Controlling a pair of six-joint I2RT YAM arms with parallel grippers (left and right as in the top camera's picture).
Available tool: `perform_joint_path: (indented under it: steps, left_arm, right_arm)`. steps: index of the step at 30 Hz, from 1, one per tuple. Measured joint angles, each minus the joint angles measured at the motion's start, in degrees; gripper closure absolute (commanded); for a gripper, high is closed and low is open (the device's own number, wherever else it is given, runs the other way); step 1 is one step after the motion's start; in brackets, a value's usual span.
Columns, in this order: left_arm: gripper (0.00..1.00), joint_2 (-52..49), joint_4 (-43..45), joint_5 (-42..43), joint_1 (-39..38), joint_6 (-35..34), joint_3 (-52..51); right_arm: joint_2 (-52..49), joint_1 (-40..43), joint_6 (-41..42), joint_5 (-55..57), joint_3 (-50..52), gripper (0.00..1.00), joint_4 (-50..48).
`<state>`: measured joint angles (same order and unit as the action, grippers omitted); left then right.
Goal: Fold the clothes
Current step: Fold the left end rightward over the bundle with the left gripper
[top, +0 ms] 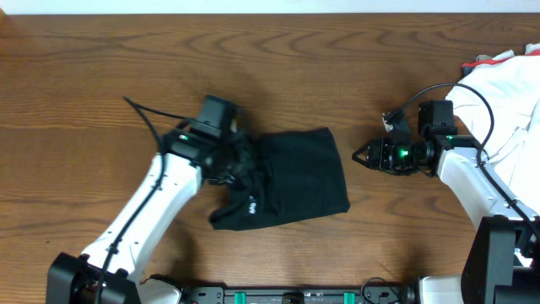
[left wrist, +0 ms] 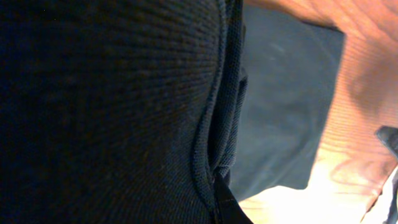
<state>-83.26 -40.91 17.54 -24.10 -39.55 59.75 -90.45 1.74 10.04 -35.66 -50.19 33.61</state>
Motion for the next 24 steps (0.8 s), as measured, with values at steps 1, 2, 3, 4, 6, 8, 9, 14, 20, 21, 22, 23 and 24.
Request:
perform_joint_path:
  steps: [1, 2, 3, 4, 6, 8, 9, 14, 20, 21, 22, 23, 24]
  left_arm:
    - [0.94, 0.0, 0.9, -0.4, -1.3, -1.1, 0.0]
    - [0.94, 0.0, 2.0, -1.0, -2.5, -2.2, 0.0]
    - [0.94, 0.0, 3.0, -1.3, -3.3, -2.9, 0.0]
    - [0.94, 0.0, 4.4, -1.7, -4.2, -4.1, 0.0]
    - [0.94, 0.0, 7.4, -2.9, -5.5, -5.9, 0.0]
    - [0.94, -0.4, 10.6, -3.8, -6.3, -7.7, 0.0]
    - [0.94, -0.9, 12.4, -4.2, -6.6, -9.0, 0.0]
    - [0.94, -5.6, 21.7, -5.3, -9.0, -14.8, 0.1]
    - [0.94, -12.0, 27.3, -5.8, -12.9, -21.4, 0.1]
    - [0.94, -13.0, 27.9, -5.9, -13.5, -22.2, 0.2]
    - [0.94, -13.8, 28.4, -5.9, -14.0, -22.8, 0.2]
    - [0.94, -14.5, 29.3, -6.0, -14.6, -23.5, 0.2]
    - [0.94, -14.8, 29.8, -6.0, -15.0, -23.8, 0.3]
  right_arm:
    - [0.0, 0.0, 0.1, 0.8, 0.0, 0.55, 0.3]
    - [0.0, 0.1, 0.2, 1.7, 0.0, 0.55, 0.6]
    - [0.0, 0.2, 0.3, 2.4, 0.0, 0.55, 0.9]
    - [0.0, 0.4, 0.4, 3.0, 0.0, 0.55, 1.1]
    - [0.0, 0.7, 0.4, 3.8, 0.0, 0.55, 1.3]
    - [0.0, 0.8, 0.5, 4.5, 0.0, 0.55, 1.4]
    - [0.0, 0.8, 0.5, 4.7, 0.0, 0.55, 1.5]
    - [0.0, 0.8, 0.6, 5.1, 0.0, 0.55, 2.2]
    - [0.0, 0.8, 0.6, 5.5, 0.0, 0.54, 2.5]
    - [0.0, 0.8, 0.6, 5.5, 0.0, 0.54, 2.6]
    - [0.0, 0.8, 0.6, 5.6, 0.0, 0.54, 2.6]
    - [0.0, 0.8, 0.6, 5.6, 0.0, 0.54, 2.6]
    - [0.0, 0.8, 0.6, 5.6, 0.0, 0.54, 2.6]
